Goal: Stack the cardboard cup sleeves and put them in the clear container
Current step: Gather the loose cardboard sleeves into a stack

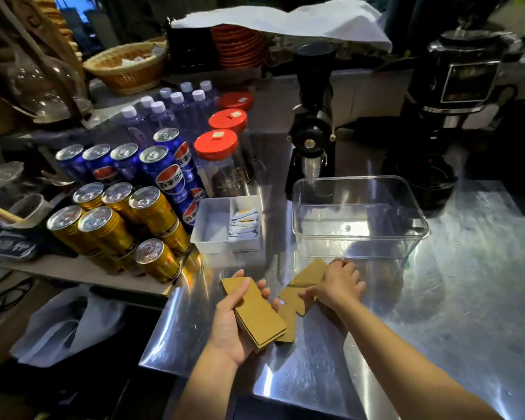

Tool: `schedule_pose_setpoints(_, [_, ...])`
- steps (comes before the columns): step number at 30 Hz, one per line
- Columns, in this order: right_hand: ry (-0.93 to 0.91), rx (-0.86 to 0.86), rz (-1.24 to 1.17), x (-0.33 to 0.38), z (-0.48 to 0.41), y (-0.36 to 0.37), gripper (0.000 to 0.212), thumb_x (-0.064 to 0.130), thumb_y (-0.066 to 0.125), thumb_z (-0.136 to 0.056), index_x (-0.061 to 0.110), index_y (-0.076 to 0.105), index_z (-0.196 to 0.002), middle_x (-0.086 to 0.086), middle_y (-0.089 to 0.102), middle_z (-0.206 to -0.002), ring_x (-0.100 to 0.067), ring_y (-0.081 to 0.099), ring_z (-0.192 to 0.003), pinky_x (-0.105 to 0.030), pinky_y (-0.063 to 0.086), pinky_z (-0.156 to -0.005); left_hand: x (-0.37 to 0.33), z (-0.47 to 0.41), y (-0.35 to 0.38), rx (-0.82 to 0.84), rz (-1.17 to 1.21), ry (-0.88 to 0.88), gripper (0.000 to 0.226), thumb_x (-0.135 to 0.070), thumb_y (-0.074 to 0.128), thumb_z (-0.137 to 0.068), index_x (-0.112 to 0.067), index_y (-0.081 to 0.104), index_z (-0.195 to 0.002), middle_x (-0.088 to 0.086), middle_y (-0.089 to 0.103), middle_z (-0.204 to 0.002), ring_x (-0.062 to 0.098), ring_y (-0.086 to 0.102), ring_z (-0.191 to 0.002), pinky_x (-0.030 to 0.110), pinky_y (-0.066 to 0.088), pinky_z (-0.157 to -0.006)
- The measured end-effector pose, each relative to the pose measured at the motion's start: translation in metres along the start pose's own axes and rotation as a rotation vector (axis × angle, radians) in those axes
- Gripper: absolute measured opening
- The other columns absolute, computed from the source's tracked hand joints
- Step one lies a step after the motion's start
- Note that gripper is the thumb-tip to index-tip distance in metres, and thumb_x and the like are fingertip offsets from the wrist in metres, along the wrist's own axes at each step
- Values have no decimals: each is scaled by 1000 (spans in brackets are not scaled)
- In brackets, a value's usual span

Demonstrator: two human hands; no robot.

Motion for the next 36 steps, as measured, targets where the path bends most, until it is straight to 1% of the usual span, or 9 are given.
schedule_pose_setpoints(4, [26,-11,-44,-4,-6,-4,107,45,85,-51,2,28,-131,-17,40,-134,-33,38,-127,-42,31,-102,0,-1,-4,-5,-10,-11,39,-15,68,-66,-26,61,-102,14,64,-89,24,59,-76,40,57,-62])
schedule_pose_setpoints(9, [-109,-13,-301,-14,-9,-6,49,22,75,-68,10,39,-100,-5,58,-87,-32,57,-98,-40,35,-84,5,-6,5,13,-46,-37,41,-14,68,-66,-25,60,-105,13,66,-85,25,60,-76,41,57,-64])
schedule_pose_setpoints(12, [-165,-94,-499,-26,-7,-19,32,18,67,-77,12,42,-96,-5,54,-89,-32,56,-90,-45,48,-79,11,-13,12,26,-51,-55,40,-14,67,-66,-25,61,-105,14,67,-84,25,61,-75,40,57,-64])
schedule_pose_setpoints(16, [-308,-265,-690,-45,0,-46,9,11,59,-84,16,54,-90,-3,62,-86,-18,60,-82,-20,45,-70,22,-22,20,46,-87,-97,39,-14,67,-66,-25,62,-103,13,70,-82,25,62,-75,39,57,-63])
schedule_pose_setpoints(20, [-360,-240,-806,-58,8,-75,10,8,61,-83,16,65,-87,5,65,-79,-11,60,-77,-18,48,-72,35,-31,29,41,-140,-136,42,-14,67,-65,-26,61,-105,12,68,-82,24,63,-74,38,58,-63])
schedule_pose_setpoints(24, [-328,1,-1046,-60,17,-88,10,0,66,-77,7,67,-84,-1,65,-72,-6,59,-63,-8,45,-49,54,-37,40,31,-224,-214,39,-16,67,-65,-25,60,-102,13,67,-78,24,65,-67,38,58,-61])
schedule_pose_setpoints(28, [-347,156,-992,-57,24,-79,11,4,67,-78,16,66,-79,0,66,-70,4,60,-52,-8,42,-44,73,-33,53,125,-304,-389,21,-28,66,-74,-19,72,-91,16,75,-83,31,71,-74,44,59,-67])
schedule_pose_setpoints(30, [-332,174,-1001,-57,25,-71,12,6,68,-77,17,65,-78,-1,64,-68,0,57,-49,-11,40,-42,80,-33,55,161,-372,-447,30,-33,66,-71,-8,76,-85,18,75,-84,31,72,-75,43,59,-65])
schedule_pose_setpoints(36, [-305,244,-1020,-67,24,-55,10,5,67,-79,14,62,-78,-5,59,-60,-11,49,-45,-19,37,-39,83,-25,60,276,-476,-446,22,-4,72,-61,-8,76,-82,18,74,-79,31,70,-69,45,59,-65])
Point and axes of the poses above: each hand's wrist, its own z-axis away from the middle knuckle, its own y-axis out of the palm, x = y × z, the point moved 3 cm from there along -z, towards the middle knuckle
